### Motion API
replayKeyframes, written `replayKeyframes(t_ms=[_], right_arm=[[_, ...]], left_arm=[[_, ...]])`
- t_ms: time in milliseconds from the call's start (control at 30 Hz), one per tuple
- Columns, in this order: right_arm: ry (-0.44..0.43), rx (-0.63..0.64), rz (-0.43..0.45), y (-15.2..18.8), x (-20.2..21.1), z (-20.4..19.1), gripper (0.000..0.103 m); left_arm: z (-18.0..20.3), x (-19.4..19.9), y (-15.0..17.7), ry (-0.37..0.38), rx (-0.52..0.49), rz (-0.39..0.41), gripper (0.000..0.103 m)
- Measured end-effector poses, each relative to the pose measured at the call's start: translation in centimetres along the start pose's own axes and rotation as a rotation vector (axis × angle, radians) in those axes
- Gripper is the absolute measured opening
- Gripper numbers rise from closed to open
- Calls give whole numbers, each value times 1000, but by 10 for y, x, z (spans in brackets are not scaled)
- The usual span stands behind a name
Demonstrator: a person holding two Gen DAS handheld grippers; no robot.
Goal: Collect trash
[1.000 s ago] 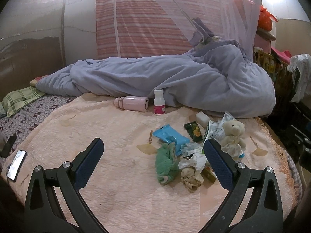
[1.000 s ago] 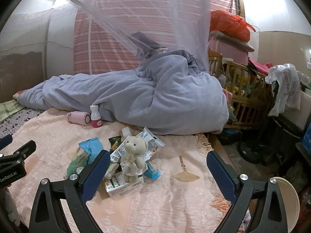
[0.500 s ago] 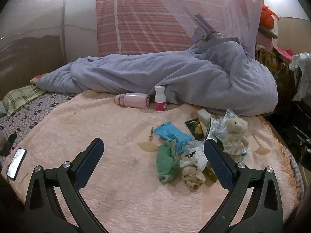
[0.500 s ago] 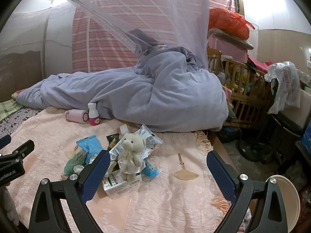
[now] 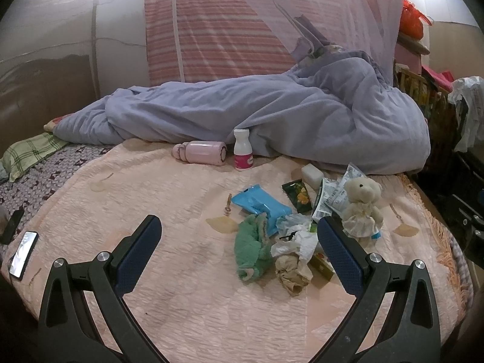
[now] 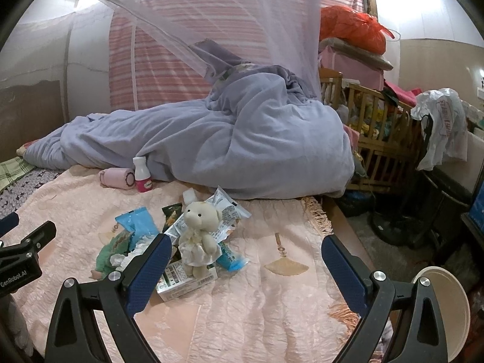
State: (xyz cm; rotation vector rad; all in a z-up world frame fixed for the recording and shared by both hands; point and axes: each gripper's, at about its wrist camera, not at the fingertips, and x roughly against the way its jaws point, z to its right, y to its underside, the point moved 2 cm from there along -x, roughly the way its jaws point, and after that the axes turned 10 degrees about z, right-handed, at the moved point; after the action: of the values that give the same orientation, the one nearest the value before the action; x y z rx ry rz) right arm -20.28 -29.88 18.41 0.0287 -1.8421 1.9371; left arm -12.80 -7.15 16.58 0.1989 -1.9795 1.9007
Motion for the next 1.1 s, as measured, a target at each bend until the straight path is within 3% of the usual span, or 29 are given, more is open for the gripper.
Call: replayKeyframes(t_ms=[700, 933, 1100], right_arm=[[0, -16, 8, 3, 0, 5, 98], [2, -32, -13, 11, -5, 14, 98], [-29, -56, -83, 27, -20, 23, 98]], left_arm=[[-1, 3, -1, -5, -14, 11, 102], [-19, -12, 13, 21, -10, -72, 102], [-29, -24, 30, 90, -3, -129, 102]])
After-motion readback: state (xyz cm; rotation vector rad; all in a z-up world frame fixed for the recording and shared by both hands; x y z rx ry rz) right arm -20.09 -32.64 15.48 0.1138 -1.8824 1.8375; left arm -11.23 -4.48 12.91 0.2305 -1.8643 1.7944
